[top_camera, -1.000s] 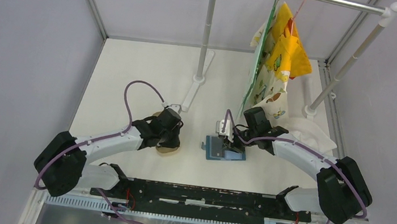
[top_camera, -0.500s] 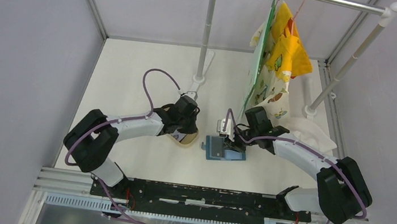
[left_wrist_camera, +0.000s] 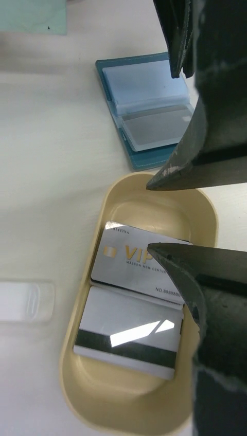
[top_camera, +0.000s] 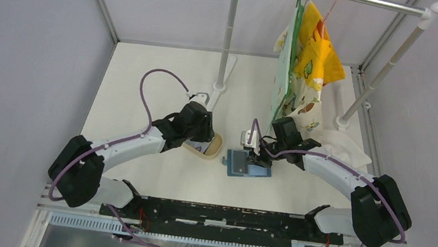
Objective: Put the credit cards into the card holder
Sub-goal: Pick up the credit card from the storage box.
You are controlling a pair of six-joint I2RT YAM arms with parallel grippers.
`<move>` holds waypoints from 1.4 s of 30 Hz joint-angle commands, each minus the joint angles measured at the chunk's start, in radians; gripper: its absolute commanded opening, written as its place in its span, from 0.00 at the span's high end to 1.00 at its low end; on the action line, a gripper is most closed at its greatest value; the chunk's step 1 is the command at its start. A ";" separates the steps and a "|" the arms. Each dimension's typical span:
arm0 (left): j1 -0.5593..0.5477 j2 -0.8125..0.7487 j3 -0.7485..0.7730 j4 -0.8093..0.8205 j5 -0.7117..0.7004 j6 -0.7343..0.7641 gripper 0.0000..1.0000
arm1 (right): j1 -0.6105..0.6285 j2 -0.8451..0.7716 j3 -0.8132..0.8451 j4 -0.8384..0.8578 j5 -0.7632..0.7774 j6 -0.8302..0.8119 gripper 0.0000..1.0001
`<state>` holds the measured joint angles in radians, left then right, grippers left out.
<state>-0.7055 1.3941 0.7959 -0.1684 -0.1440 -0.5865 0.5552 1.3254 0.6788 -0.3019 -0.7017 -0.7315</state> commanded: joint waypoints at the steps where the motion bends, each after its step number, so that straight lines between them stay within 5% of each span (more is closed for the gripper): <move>1: 0.002 -0.077 -0.020 -0.069 -0.105 0.126 0.45 | -0.003 -0.012 0.021 0.007 -0.030 -0.013 0.79; 8: 0.002 -0.022 -0.008 -0.098 -0.145 0.180 0.18 | -0.013 -0.015 0.018 0.009 -0.032 -0.013 0.79; 23: -0.042 0.184 0.103 -0.134 -0.196 0.218 0.15 | -0.021 -0.015 0.019 0.006 -0.038 -0.012 0.79; 27: -0.054 0.228 0.130 -0.146 -0.208 0.224 0.19 | -0.020 -0.017 0.019 0.005 -0.039 -0.013 0.79; 37: -0.053 0.248 0.140 -0.158 -0.207 0.204 0.52 | -0.024 -0.024 0.020 0.004 -0.045 -0.013 0.79; 42: -0.046 0.196 0.139 -0.163 -0.177 0.187 0.56 | -0.025 -0.028 0.018 0.004 -0.049 -0.013 0.79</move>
<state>-0.7570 1.6413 0.9096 -0.3183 -0.3367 -0.3988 0.5343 1.3254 0.6788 -0.3092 -0.7181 -0.7311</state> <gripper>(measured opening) 0.609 0.210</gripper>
